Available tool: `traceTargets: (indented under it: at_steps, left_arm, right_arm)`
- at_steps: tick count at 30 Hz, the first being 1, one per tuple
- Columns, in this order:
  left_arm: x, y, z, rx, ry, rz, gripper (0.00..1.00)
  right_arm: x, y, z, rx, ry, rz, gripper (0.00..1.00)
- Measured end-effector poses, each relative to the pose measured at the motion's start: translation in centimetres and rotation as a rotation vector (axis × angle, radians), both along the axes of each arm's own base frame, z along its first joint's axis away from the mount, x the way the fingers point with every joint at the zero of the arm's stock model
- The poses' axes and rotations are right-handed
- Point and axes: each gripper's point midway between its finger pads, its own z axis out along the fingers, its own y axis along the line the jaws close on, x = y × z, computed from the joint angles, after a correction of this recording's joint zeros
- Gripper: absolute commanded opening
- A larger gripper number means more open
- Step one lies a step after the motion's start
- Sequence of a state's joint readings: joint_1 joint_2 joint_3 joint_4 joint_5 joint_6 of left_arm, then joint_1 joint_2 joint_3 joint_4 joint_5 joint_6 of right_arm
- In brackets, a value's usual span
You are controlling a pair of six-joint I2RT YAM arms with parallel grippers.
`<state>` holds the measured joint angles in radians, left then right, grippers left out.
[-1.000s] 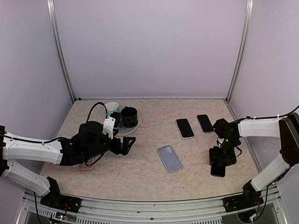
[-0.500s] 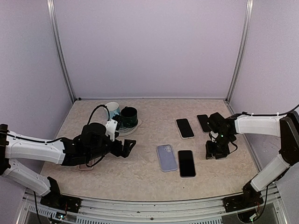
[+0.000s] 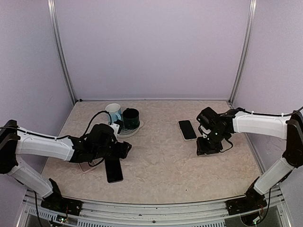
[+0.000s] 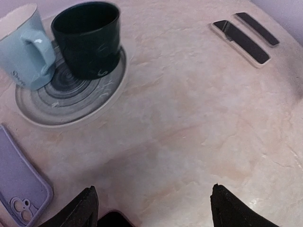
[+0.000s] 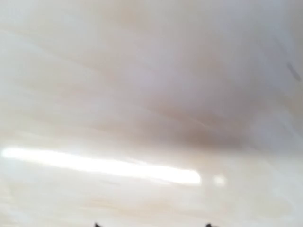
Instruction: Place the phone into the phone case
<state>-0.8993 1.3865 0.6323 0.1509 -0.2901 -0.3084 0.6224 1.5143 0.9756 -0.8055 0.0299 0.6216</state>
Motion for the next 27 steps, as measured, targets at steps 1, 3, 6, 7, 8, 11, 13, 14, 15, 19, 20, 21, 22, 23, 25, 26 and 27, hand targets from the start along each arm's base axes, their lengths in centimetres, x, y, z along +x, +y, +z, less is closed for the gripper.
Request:
traceTargets:
  at_steps: [1, 3, 6, 7, 8, 11, 13, 14, 15, 19, 20, 21, 22, 23, 25, 26, 27]
  left_arm:
    - [0.6, 0.7, -0.9, 0.021, 0.026, 0.027, 0.83]
    - [1.4, 2.2, -2.7, 0.064, 0.085, 0.08, 0.89]
    - [1.0, 3.6, -4.4, 0.095, 0.161, 0.12, 0.95]
    - [0.9, 3.9, -4.6, 0.09, 0.177, 0.136, 0.98]
    - [0.8, 4.2, -4.7, 0.078, 0.191, 0.152, 0.99]
    - [0.2, 5.7, -5.1, 0.051, 0.235, 0.213, 0.98]
    - [-0.3, 6.4, -5.3, 0.03, 0.263, 0.251, 0.97]
    - [-0.7, 6.7, -5.3, 0.018, 0.275, 0.264, 0.96]
    - [-1.3, 6.8, -5.3, 0.003, 0.287, 0.276, 0.94]
    - [-4.0, 6.9, -5.0, -0.043, 0.322, 0.304, 0.83]
    - [-4.7, 7.0, -5.1, -0.053, 0.332, 0.31, 0.8]
    - [-5.4, 7.3, -5.2, -0.064, 0.345, 0.322, 0.79]
    - [-6.0, 7.8, -5.6, -0.073, 0.359, 0.339, 0.78]
    - [-6.3, 8.4, -5.8, -0.075, 0.367, 0.357, 0.78]
    - [-7.2, 9.8, -6.8, -0.067, 0.395, 0.4, 0.79]
    - [-7.5, 10.3, -7.2, -0.064, 0.403, 0.413, 0.8]
    - [-7.8, 10.8, -7.7, -0.057, 0.412, 0.425, 0.8]
  right_arm:
    - [0.7, 1.4, 1.1, 0.022, -0.032, 0.024, 0.49]
    - [1.5, 3.6, 2.3, 0.055, -0.073, 0.063, 0.51]
    - [2.2, 6.5, 3.0, 0.089, -0.108, 0.11, 0.53]
    - [2.1, 7.1, 2.7, 0.091, -0.107, 0.125, 0.54]
    - [2.0, 7.7, 2.4, 0.09, -0.102, 0.138, 0.55]
    - [1.6, 8.9, 1.3, 0.076, -0.079, 0.17, 0.59]
    - [1.3, 9.7, 0.8, 0.07, -0.069, 0.189, 0.61]
    - [1.2, 10.2, 0.6, 0.067, -0.066, 0.201, 0.61]
    - [1.1, 10.7, 0.5, 0.067, -0.065, 0.213, 0.61]
    - [0.8, 14.1, 0.5, 0.082, -0.081, 0.283, 0.62]
    - [0.7, 15.4, 0.7, 0.089, -0.089, 0.307, 0.62]
    - [0.8, 16.9, 0.9, 0.103, -0.102, 0.334, 0.62]
    - [0.9, 18.7, 1.1, 0.122, -0.117, 0.363, 0.62]
    - [1.0, 20.1, 1.2, 0.137, -0.129, 0.385, 0.62]
    - [1.1, 22.9, 1.3, 0.166, -0.152, 0.435, 0.62]
    - [1.0, 24.3, 1.2, 0.179, -0.157, 0.462, 0.62]
    - [0.8, 25.3, 1.1, 0.186, -0.161, 0.485, 0.63]
